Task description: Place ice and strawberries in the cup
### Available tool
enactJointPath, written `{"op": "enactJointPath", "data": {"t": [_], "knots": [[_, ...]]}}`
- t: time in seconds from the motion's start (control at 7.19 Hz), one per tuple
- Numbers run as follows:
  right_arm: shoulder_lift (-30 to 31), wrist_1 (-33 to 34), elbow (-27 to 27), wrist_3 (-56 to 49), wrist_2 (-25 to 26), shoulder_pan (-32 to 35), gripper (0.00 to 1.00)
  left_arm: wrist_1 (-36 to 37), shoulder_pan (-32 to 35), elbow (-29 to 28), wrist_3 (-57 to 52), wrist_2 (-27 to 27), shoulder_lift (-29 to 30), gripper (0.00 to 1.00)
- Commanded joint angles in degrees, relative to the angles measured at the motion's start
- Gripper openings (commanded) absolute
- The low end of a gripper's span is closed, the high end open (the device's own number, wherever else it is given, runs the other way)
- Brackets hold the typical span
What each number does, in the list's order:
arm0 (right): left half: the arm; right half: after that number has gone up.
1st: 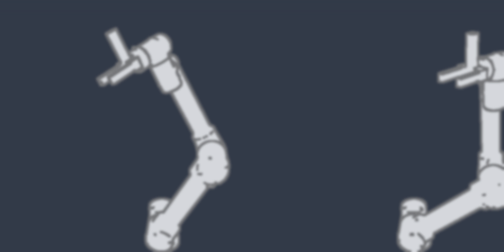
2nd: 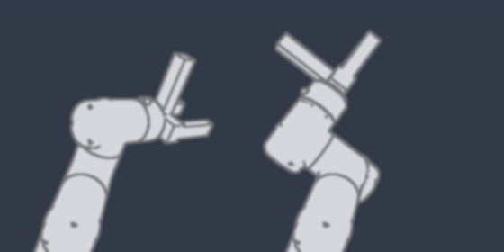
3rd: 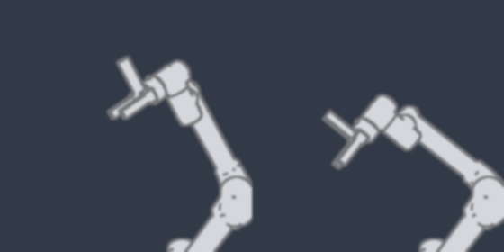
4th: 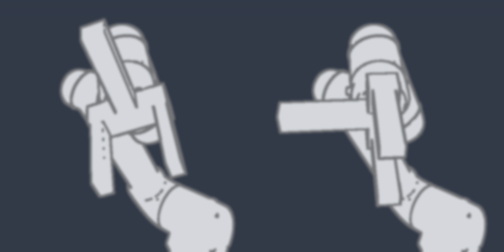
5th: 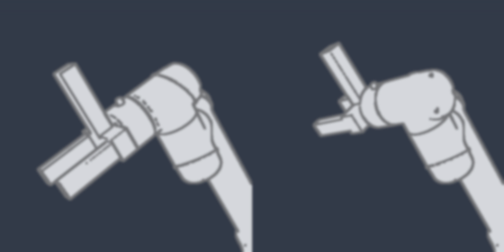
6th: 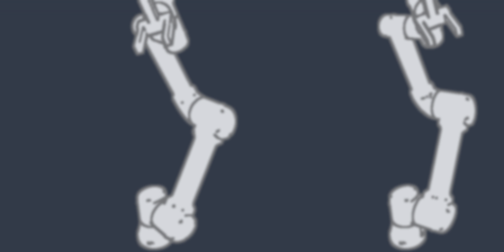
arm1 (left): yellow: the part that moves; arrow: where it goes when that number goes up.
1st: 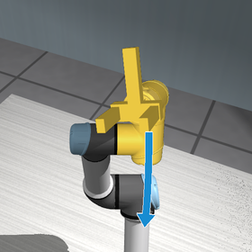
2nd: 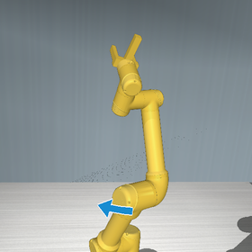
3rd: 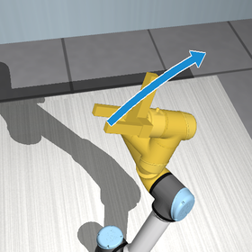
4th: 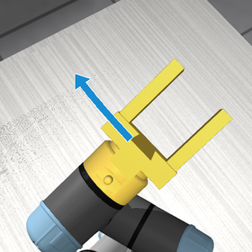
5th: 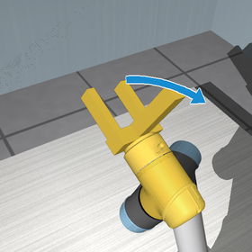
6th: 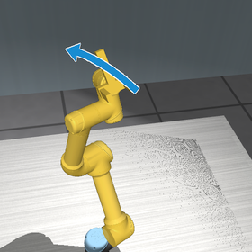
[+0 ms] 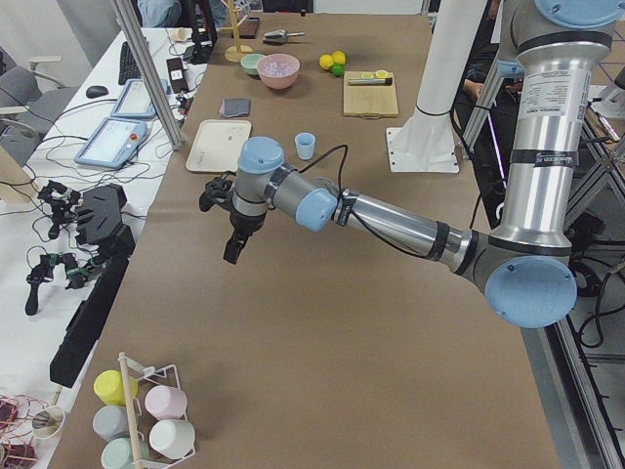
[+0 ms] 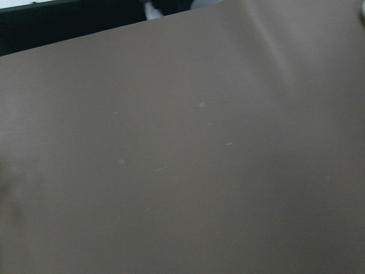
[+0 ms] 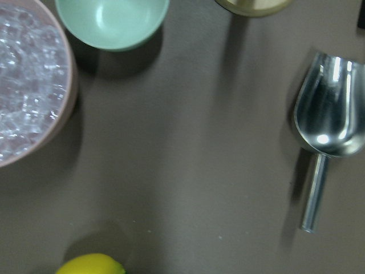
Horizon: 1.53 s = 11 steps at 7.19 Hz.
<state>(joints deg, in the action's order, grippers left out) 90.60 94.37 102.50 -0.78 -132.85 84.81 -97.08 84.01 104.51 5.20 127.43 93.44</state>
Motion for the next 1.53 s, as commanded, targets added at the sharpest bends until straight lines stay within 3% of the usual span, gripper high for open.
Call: {"op": "enactJointPath", "data": {"t": [0.0,0.14,0.42,1.39], "knots": [[4.3,0.3,-3.5,-3.7,-0.7,6.8,1.0,7.7,6.3,-2.7,-11.4,1.2,-3.7,0.98],[6.1,0.2,-3.3,-3.7,-0.5,8.2,1.0,4.6,6.3,-3.3,-11.4,1.2,-7.0,0.98],[6.8,0.3,-3.5,-3.6,-0.6,8.5,1.0,4.1,6.3,-7.4,-11.4,1.2,-7.8,0.98],[6.4,0.2,-3.3,-3.0,-0.6,8.6,1.0,4.2,7.6,-7.0,-11.1,1.2,-7.4,0.98]]}}
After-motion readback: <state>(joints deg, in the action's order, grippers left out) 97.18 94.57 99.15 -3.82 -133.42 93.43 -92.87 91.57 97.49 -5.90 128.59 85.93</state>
